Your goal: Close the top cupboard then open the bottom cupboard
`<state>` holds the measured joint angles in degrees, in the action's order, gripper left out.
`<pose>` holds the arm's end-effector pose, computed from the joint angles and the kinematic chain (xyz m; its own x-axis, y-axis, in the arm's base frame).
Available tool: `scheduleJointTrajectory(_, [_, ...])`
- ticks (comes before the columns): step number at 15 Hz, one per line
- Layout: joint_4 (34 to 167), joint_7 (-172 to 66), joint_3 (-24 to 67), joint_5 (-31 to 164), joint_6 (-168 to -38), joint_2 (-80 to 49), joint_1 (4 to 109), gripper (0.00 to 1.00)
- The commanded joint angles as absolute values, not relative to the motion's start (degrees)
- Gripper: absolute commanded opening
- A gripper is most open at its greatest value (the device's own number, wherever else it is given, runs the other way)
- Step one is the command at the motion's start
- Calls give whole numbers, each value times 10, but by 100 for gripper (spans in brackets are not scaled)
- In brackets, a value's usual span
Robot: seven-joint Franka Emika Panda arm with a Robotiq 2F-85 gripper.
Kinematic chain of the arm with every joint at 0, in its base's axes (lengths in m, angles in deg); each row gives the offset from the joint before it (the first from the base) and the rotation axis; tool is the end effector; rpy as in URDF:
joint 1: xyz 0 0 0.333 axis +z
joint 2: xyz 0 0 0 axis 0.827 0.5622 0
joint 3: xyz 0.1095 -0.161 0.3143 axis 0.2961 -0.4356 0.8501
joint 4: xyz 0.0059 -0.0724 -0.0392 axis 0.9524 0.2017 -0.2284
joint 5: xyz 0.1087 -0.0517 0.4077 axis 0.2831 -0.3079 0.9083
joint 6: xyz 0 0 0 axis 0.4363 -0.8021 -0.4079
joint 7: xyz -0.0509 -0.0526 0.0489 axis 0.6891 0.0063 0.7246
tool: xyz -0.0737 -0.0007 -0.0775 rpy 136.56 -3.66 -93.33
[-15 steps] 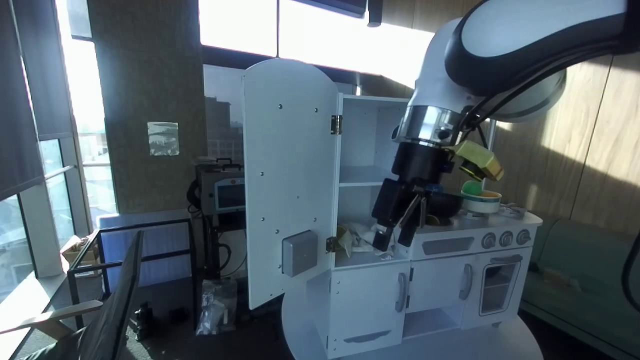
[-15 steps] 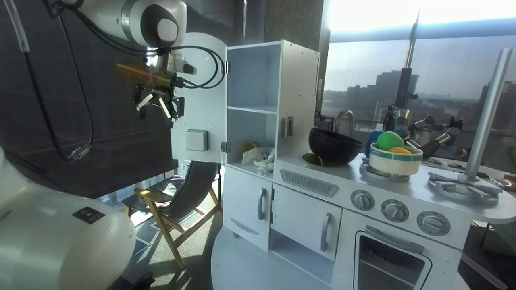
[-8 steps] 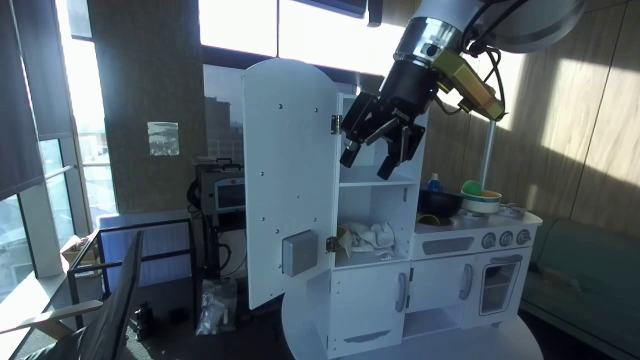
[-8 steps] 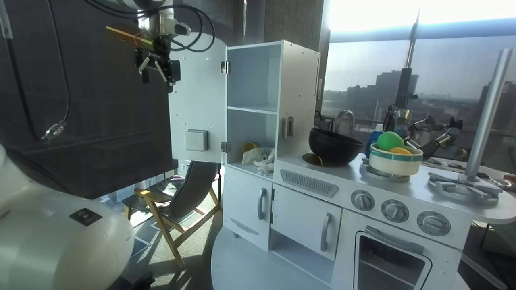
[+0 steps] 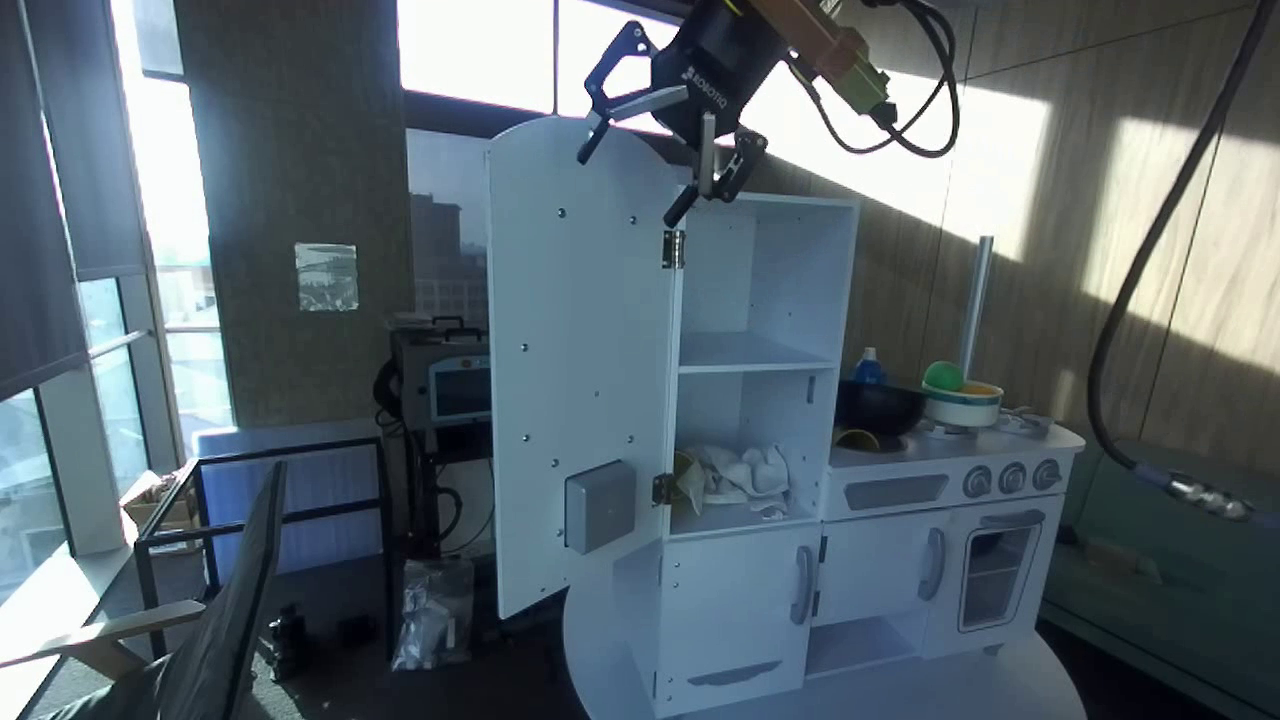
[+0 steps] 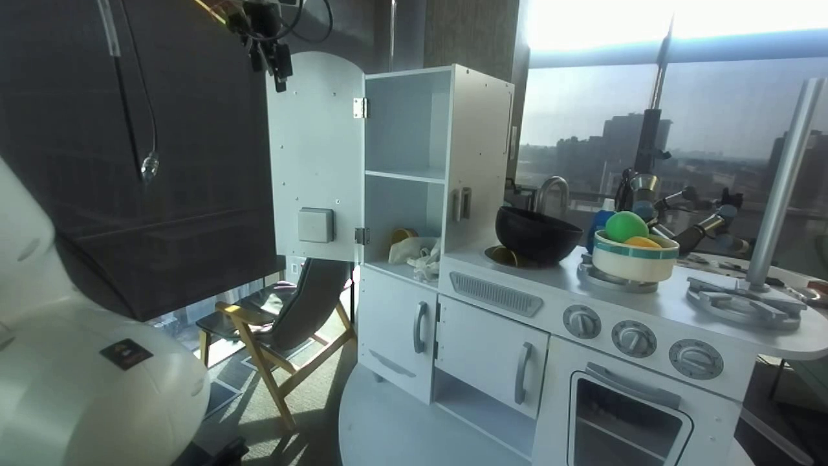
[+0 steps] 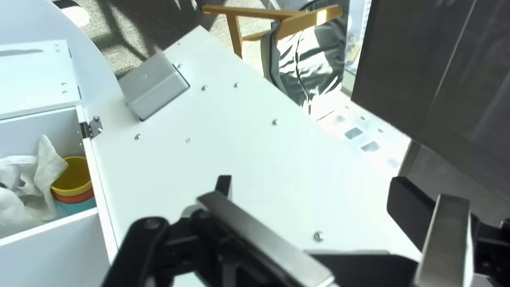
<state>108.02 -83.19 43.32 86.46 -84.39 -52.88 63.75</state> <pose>0.4070 0.2630 0.8274 0.8854 -0.2704 0.3781 -0.0628 -0.8755 -0.4791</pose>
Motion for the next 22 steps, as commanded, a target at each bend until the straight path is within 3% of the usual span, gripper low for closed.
scheduleJointTrajectory(1, [974, -966, 475, 777, -858, -474, 607, 100])
scheduleJointTrajectory(13, [841, -1335, 524, 441, -849, -370, 622, 100])
scheduleJointTrajectory(22, [764, -1271, 487, 464, -732, -315, 691, 100])
